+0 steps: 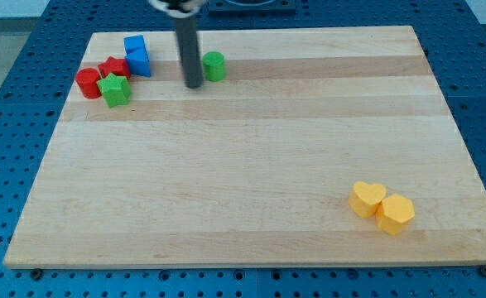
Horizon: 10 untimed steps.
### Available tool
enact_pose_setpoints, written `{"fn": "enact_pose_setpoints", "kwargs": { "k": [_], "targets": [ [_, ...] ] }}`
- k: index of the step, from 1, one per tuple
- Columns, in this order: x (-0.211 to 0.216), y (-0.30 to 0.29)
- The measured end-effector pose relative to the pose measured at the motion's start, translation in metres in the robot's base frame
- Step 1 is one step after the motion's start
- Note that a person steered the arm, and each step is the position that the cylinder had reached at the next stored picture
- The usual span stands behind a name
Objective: Move the green circle to the right of the green star
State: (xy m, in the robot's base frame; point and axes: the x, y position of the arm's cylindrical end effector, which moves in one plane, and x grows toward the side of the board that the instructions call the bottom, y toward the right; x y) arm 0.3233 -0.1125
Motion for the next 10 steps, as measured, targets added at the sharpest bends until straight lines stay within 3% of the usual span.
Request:
{"fn": "enact_pose_setpoints", "kwargs": {
  "k": [1, 2, 3, 4, 5, 6, 7, 8, 10],
  "targets": [
    [0.017, 0.084],
    [-0.002, 0.123],
    [-0.05, 0.09],
    [-0.051, 0.011],
    [-0.048, -0.011],
    [-0.048, 0.098],
    [-0.031, 0.121],
    [-0.028, 0.034],
    [-0.001, -0.023]
  ]
}}
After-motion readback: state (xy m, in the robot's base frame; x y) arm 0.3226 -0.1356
